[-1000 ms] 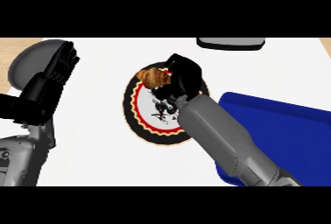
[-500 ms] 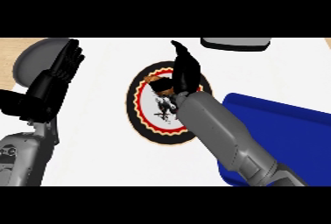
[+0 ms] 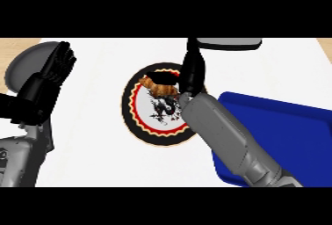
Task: Pick the croissant from the tray and place it in the plate
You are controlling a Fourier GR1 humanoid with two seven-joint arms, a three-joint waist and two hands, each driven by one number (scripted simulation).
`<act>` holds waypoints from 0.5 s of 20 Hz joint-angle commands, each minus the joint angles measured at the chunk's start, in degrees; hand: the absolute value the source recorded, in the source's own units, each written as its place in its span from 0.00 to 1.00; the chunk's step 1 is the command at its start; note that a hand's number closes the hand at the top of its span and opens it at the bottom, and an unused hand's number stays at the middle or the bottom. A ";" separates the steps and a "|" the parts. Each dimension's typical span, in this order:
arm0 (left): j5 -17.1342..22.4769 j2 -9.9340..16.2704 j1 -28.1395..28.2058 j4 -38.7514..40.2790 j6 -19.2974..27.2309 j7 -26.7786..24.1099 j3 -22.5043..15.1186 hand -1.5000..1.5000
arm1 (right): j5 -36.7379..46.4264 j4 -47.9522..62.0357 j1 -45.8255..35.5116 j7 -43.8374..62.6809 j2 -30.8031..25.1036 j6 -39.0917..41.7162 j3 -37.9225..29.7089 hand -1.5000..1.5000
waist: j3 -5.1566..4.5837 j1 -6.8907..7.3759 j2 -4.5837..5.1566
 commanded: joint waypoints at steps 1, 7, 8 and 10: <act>-0.93 -0.63 0.64 -0.29 1.13 -0.62 0.48 0.50 | -3.45 -2.05 2.31 -4.71 0.16 -1.91 -5.06 0.00 | -0.01 -1.58 -0.34; -1.50 -0.21 1.32 1.37 0.39 -0.91 1.35 0.50 | -3.50 -19.79 18.52 -8.42 -5.81 1.90 -4.75 0.00 | -0.03 -3.26 -0.69; -1.16 0.16 4.03 -4.17 0.69 1.50 1.30 0.50 | -2.62 -23.67 22.73 -7.77 -6.83 1.06 -3.43 0.00 | -0.03 -3.17 -0.94; -1.53 -0.22 1.36 -5.23 1.91 5.00 0.90 0.50 | -3.27 -30.24 26.63 -7.49 -10.98 4.97 -3.11 0.00 | -0.02 -3.37 -0.98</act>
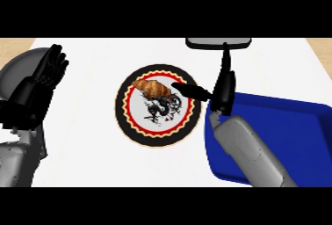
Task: Pick the croissant from the tray and place it in the plate
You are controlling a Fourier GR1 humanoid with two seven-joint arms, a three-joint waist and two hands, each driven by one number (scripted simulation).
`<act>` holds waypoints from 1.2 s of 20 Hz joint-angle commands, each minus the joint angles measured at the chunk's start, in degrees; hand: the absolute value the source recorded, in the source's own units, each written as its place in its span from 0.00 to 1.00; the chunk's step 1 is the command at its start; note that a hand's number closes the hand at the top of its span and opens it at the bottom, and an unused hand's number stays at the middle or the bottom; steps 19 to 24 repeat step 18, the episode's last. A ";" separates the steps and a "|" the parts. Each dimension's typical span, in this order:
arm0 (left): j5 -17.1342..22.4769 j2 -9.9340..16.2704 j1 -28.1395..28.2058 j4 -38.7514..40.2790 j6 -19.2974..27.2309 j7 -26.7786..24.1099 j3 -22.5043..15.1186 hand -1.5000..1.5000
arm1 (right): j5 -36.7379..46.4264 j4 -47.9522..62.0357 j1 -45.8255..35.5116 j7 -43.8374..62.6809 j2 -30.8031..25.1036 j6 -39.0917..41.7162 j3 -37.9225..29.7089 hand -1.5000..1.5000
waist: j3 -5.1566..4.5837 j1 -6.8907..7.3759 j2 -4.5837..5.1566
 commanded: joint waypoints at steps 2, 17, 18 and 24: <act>-0.15 -0.33 1.19 -3.45 0.19 2.13 0.35 0.50 | -0.01 -13.01 12.40 -2.59 -5.54 3.80 -0.43 0.00 | 0.00 0.11 0.02; -1.52 -1.49 1.52 -1.43 -1.66 -0.37 1.61 0.50 | -6.11 -30.68 37.36 -15.05 -16.40 19.04 -12.05 0.00 | 0.00 0.24 0.17; -1.13 -1.17 -0.08 2.13 -2.50 -2.33 2.18 0.50 | -4.74 -36.44 36.31 -6.90 -20.03 19.02 -13.52 0.00 | -0.03 0.01 0.16; -1.13 -1.17 -0.08 2.13 -2.50 -2.33 2.18 0.50 | -4.74 -36.44 36.31 -6.90 -20.03 19.02 -13.52 0.00 | -0.03 0.01 0.16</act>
